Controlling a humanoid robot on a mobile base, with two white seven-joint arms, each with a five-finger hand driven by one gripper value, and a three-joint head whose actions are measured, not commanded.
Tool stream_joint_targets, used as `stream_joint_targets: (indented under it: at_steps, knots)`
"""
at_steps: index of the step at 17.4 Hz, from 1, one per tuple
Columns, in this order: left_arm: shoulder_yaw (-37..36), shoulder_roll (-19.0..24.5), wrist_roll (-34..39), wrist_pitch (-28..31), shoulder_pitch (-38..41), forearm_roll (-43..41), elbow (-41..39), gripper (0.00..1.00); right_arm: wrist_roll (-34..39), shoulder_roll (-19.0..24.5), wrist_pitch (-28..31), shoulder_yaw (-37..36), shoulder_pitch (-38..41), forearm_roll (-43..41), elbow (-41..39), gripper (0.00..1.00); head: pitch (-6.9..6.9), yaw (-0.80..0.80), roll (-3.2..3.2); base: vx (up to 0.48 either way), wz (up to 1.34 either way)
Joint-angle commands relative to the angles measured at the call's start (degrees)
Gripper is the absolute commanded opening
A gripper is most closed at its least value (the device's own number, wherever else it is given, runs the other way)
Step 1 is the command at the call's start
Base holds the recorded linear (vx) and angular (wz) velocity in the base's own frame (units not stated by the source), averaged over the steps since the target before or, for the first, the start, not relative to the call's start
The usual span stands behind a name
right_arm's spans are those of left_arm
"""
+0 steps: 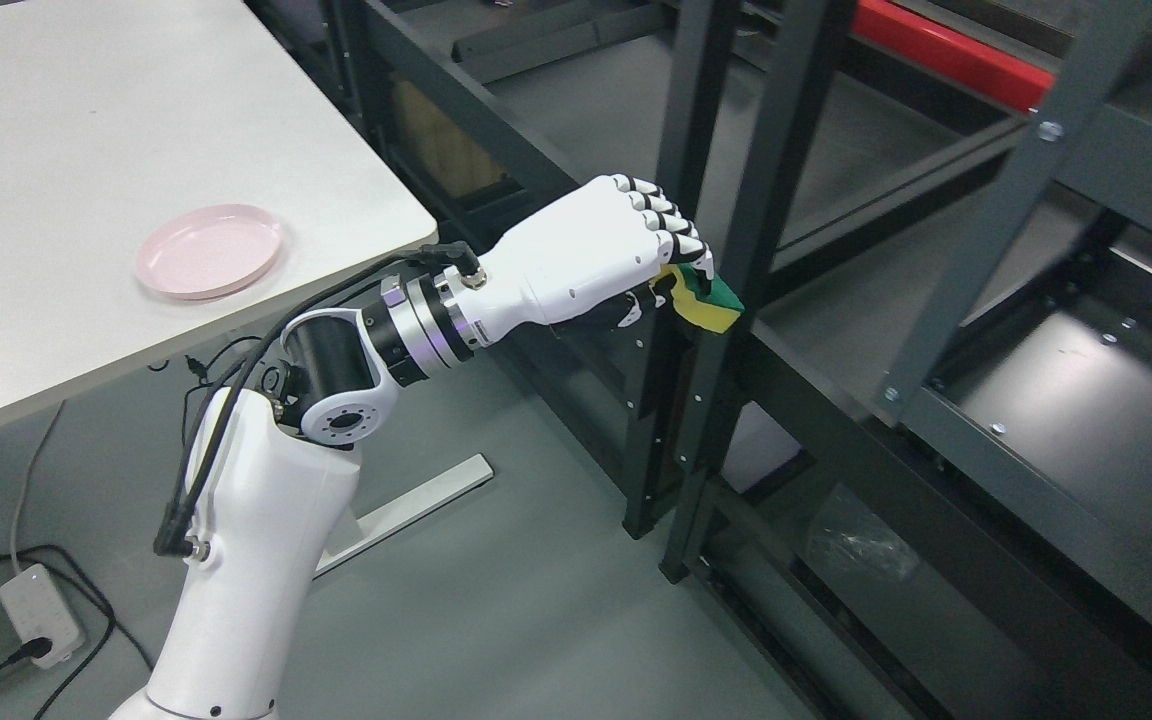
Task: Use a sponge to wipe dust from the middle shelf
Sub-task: 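Carry the sponge toward the grey shelf while the robot turns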
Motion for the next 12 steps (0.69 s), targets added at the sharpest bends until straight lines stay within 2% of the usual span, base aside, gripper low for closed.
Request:
stream_joint_targets:
  at_steps: [1, 8, 12]
  knots:
    - [-10.69, -0.86, -0.01, 0.01, -1.51, 3.80, 0.49, 0.01, 0.02, -1.00, 0.01, -0.01, 0.00, 0.00, -1.00, 1.00, 0.00, 0.00, 0.00, -0.232, -0.62]
    - [-14.48, -0.86, -0.01, 0.01, -9.33, 3.71, 0.49, 0.01, 0.02, -1.00, 0.01, -0.01, 0.00, 0.00, -1.00, 1.00, 0.00, 0.00, 0.00, -0.227, -0.58]
    - [-15.35, -0.86, -0.01, 0.01, -16.70, 3.54, 1.19, 0.01, 0.02, -1.00, 0.01, -0.01, 0.00, 0.00, -1.00, 1.00, 0.00, 0.00, 0.00, -0.182, -0.59]
